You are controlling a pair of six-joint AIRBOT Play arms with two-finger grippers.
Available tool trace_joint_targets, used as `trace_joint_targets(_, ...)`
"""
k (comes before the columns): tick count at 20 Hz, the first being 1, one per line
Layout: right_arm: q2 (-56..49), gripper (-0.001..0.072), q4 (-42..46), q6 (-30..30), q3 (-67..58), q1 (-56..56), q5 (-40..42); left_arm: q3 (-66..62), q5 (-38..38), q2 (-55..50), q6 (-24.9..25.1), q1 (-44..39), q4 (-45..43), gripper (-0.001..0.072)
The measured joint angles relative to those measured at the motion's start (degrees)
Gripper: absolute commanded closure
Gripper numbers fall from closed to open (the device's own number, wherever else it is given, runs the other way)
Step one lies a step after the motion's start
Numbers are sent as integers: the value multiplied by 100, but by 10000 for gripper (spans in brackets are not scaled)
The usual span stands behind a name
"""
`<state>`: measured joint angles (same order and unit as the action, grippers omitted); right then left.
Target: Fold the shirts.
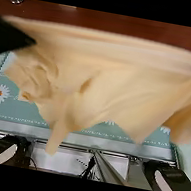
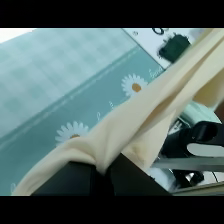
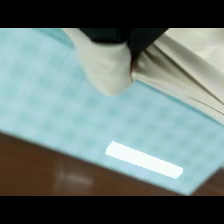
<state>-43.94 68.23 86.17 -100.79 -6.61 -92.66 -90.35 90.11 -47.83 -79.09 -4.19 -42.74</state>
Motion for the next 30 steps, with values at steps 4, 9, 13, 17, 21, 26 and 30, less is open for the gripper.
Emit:
trace_joint_targets(4, -92, 690, 46, 4, 1648, 7, 522, 1598, -706, -164, 195, -564, -55, 681)
trace_joint_targets(9, -1191, 689, -24, -63, 2708, 7, 1683, 2787, -2662, -1161, 525, -874, 7, 680)
trace_joint_targets(13, -2461, 486, -356, -81, 2634, 7, 2848, 3014, -3862, -2194, 807, -957, 94, 248)
trace_joint_targets(17, -3644, 76, -933, -31, 2017, 175, 3257, 3027, -4179, -2844, 940, -881, 31, 3)
trace_joint_targets(21, -4052, 77, -1202, -138, 1532, 1045, 2474, 2785, -2935, -2986, 966, -131, -719, 3)
trace_joint_targets(26, -3327, 79, -944, -542, 2498, 2702, 1633, 3440, -1515, -2804, 599, 1335, -1233, 6)
trace_joint_targets(30, -2225, 88, -1182, -848, 4765, 3556, 2210, 4610, -1373, -2660, 835, 1991, -837, 6)
